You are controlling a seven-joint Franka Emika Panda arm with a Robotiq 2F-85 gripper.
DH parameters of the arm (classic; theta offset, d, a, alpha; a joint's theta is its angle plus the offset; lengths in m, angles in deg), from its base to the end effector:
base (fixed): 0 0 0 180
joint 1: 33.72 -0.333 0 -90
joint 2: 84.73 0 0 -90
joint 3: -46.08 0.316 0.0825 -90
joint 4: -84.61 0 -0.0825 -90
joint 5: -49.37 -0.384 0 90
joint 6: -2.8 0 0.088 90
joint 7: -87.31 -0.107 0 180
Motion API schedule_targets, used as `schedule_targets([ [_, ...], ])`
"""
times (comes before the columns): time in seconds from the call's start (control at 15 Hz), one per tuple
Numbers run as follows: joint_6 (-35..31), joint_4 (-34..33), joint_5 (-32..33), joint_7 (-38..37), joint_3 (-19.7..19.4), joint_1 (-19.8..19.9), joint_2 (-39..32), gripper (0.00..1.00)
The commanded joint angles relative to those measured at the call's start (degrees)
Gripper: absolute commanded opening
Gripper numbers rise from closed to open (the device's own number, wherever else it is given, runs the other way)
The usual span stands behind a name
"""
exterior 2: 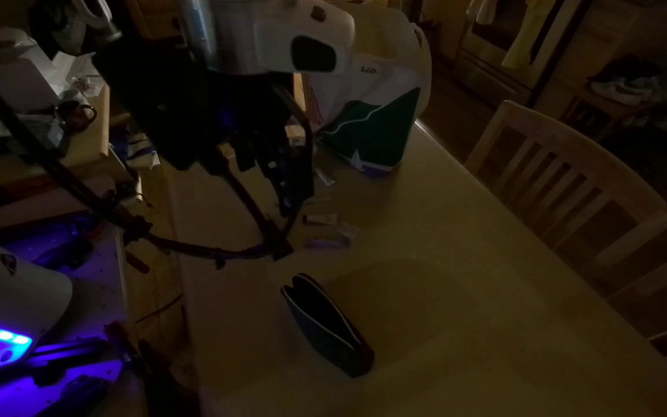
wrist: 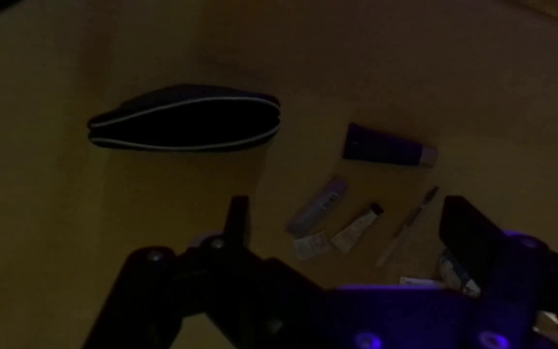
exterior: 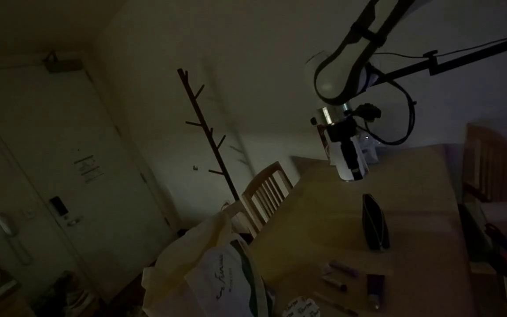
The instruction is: Put the tube in the bag
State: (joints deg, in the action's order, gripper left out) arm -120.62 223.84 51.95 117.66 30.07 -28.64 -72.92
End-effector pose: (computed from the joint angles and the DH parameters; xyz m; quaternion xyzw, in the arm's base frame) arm 0.4210 -0.1642 0.3748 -0.9944 -0.0976 0.0304 0.0255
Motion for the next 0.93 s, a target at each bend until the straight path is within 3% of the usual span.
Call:
schedule_targets([
  [0.0, -3.4, -1.8, -3.0, 11.7, 0.9, -0.9, -6.1, 1.00],
  [0.13, -4.0, -2.2, -0.1, 12.8, 2.2, -0.1, -7.3, 1.00],
  [0.2, -3.0, -0.8, -1.1, 10.2, 2.5, 0.6, -5.6, 1.00],
  [0.47, -3.3, -1.7, -0.9, 11.1, 3.1, 0.6, -7.0, 1.00],
  [0.67, 0.2, -3.7, -0.4, 18.9, 3.8, -0.1, -10.2, 1.00],
  [0.87, -1.2, -3.2, -1.7, 26.7, 5.3, -0.3, -13.1, 1.00],
])
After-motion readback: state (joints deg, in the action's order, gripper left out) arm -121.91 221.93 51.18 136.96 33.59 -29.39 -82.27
